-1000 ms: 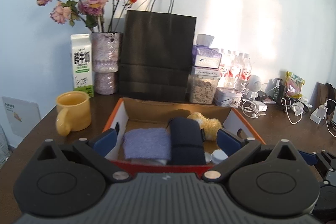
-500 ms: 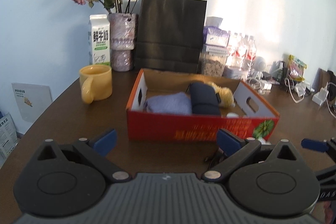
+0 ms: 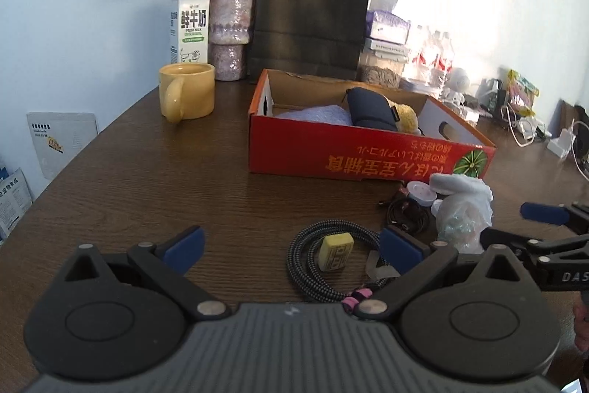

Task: Organize objects
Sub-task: 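Withdraw both grippers from the box toward the item pile, then grasp the clear plastic bag with the right gripper while left grasps the yellow block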

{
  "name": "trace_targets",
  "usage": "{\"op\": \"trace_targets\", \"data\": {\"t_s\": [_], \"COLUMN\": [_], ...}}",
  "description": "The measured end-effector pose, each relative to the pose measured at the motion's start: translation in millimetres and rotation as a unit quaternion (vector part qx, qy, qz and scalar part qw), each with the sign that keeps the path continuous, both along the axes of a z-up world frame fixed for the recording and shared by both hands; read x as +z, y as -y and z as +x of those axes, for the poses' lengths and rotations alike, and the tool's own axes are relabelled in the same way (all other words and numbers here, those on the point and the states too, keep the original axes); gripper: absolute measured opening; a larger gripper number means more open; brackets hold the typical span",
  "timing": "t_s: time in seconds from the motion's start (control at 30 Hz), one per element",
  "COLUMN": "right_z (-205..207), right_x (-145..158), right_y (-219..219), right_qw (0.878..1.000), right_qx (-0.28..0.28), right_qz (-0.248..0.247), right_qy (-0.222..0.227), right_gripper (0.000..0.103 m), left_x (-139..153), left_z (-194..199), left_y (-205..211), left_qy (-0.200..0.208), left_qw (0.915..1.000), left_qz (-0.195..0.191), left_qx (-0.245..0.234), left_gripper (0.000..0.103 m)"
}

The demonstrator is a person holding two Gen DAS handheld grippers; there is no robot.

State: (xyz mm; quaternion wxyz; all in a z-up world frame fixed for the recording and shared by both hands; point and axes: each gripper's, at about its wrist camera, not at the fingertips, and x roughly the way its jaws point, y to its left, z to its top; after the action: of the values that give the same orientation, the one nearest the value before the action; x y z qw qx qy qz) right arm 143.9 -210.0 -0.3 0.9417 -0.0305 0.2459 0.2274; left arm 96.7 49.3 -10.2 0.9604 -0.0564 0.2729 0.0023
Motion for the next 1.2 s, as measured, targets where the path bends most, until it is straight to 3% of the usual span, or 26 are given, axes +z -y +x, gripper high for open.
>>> {"op": "trace_targets", "data": {"t_s": [0.47, 0.6, 0.63, 0.83, 1.2], "right_z": [39, 42, 41, 31, -4], "right_x": [-13, -19, -20, -19, -8], "right_y": [-29, -34, -34, -34, -4], "right_qw": [0.999, 0.998, 0.997, 0.997, 0.999], "right_qx": [0.018, 0.036, 0.039, 0.058, 0.047], "right_qz": [-0.014, -0.015, -0.013, -0.007, 0.017], "right_qy": [-0.045, -0.058, -0.060, -0.041, 0.020], "right_gripper": [0.082, 0.062, 0.061, 0.051, 0.050], "left_x": [-6, -8, -9, -13, -16], "left_z": [1, 2, 2, 4, 10], "left_y": [-6, -6, -6, -1, 12], "left_qy": [-0.005, -0.011, -0.011, -0.017, -0.024], "left_qw": [0.9998, 0.9998, 0.9998, 0.9997, 0.9994], "left_qz": [-0.017, -0.016, -0.016, -0.017, -0.011], "left_qx": [0.000, -0.002, -0.003, -0.009, -0.023], "left_gripper": [0.103, 0.103, 0.103, 0.103, 0.103]}}
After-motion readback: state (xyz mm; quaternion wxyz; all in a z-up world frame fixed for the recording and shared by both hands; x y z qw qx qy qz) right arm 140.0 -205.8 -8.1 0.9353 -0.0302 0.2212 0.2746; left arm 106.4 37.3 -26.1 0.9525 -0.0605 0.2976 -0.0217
